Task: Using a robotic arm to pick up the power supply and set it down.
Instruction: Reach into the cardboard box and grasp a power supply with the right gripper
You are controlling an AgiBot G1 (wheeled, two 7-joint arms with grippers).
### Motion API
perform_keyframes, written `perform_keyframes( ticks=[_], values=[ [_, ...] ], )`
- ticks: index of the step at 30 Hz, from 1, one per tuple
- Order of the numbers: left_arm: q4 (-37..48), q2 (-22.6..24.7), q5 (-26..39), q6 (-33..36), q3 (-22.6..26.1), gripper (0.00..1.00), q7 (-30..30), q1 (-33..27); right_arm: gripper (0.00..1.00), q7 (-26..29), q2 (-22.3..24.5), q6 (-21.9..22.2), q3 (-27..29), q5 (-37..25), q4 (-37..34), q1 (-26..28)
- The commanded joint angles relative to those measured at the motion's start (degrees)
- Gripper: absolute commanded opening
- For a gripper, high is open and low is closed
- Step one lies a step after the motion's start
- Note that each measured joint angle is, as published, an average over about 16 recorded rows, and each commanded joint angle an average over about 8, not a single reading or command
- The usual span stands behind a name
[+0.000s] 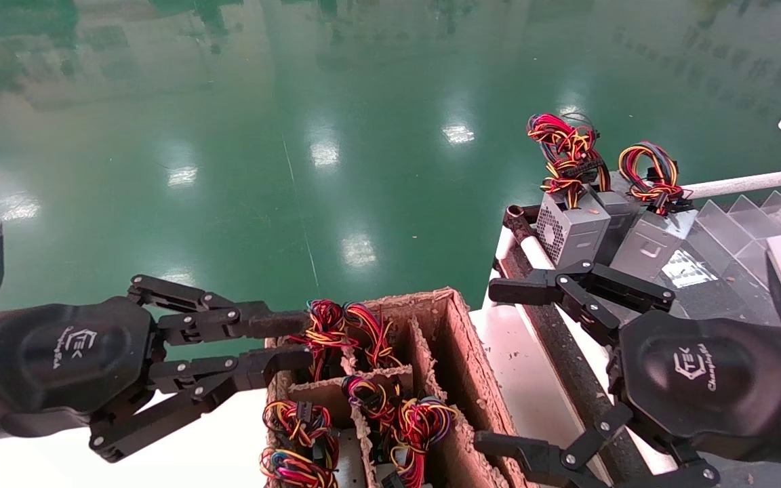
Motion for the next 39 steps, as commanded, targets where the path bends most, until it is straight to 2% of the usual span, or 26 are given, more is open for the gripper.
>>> perform_keyframes(
  ticks=[1,8,9,16,17,30,39],
  values=[
    [0.00,0.00,0.00,0.00,0.00,0.00,0.00,0.00,1.00,0.00,0.00,0.00,0.00,0.00,0.00,0.00],
    [0.00,0.00,0.00,0.00,0.00,0.00,0.00,0.00,1.00,0.00,0.00,0.00,0.00,0.00,0.00,0.00],
    [0.00,0.00,0.00,0.00,0.00,0.04,0.00,0.00,1.00,0.00,0.00,0.00,0.00,0.00,0.00,0.00],
    [0.00,0.00,0.00,0.00,0.00,0.91,0.00,0.00,1.00,0.00,0.00,0.00,0.00,0.00,0.00,0.00],
    [0.00,0.00,0.00,0.00,0.00,0.99,0.00,0.00,1.00,0.00,0.00,0.00,0.00,0.00,0.00,0.00],
    [0.00,0.00,0.00,0.00,0.00,1.00,0.00,0.00,1.00,0.02,0.05,0.15,-0.14,-0.36,-0.18,-0.16],
    [0.01,0.00,0.00,0.00,0.01,1.00,0.00,0.00,1.00,1.94,-1.01,1.17,-3.43,-5.10,-1.81,-1.40]
  ],
)
